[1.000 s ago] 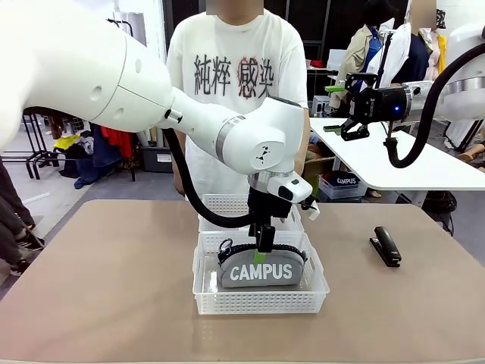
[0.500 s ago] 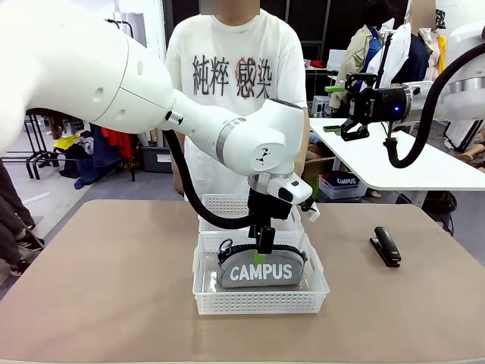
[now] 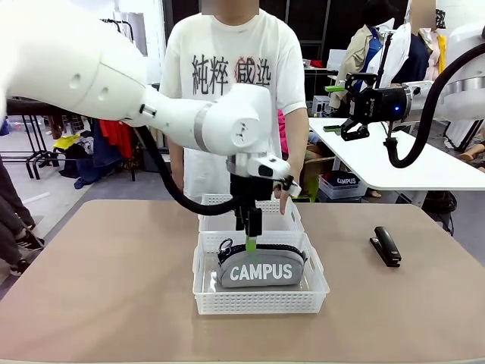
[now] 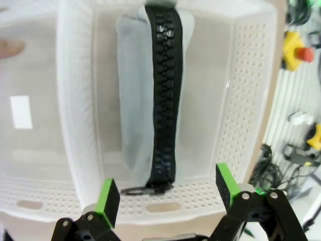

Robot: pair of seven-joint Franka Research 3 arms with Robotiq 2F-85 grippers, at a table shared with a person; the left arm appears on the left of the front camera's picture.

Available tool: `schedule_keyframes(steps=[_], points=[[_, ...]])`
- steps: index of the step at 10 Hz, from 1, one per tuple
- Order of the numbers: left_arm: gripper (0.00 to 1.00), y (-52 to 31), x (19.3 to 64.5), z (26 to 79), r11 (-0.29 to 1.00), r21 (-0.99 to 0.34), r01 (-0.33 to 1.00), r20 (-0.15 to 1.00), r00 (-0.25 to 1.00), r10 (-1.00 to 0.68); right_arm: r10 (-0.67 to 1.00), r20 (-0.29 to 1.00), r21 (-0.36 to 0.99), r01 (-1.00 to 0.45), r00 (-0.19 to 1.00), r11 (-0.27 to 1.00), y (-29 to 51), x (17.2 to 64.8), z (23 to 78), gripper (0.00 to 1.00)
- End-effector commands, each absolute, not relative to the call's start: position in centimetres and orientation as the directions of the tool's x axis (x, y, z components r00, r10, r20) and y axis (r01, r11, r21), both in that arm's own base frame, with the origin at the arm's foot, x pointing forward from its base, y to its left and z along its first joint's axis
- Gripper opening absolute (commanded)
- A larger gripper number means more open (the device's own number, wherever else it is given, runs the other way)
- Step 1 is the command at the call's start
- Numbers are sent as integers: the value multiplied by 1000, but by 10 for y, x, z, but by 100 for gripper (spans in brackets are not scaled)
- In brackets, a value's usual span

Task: Distribute items into two baskets.
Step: Pick up the Stapler that the person points to.

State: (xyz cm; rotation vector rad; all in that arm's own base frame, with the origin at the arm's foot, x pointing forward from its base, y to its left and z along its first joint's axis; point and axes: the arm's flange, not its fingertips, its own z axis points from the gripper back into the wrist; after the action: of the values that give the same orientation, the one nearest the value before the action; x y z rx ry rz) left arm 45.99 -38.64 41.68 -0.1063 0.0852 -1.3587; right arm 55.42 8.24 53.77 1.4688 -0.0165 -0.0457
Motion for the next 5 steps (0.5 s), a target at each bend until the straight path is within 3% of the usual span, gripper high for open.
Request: schedule_keyframes(steps=[1,5], points=[[100,-357,450,439,311,-199,929,64,329,-942,-49,-11,995,16,999,103,83,554,541,100],[100,-301,450,485,605,-330,725,107,665,-739,-49,-11,995,16,999,103,83,554,541,100]])
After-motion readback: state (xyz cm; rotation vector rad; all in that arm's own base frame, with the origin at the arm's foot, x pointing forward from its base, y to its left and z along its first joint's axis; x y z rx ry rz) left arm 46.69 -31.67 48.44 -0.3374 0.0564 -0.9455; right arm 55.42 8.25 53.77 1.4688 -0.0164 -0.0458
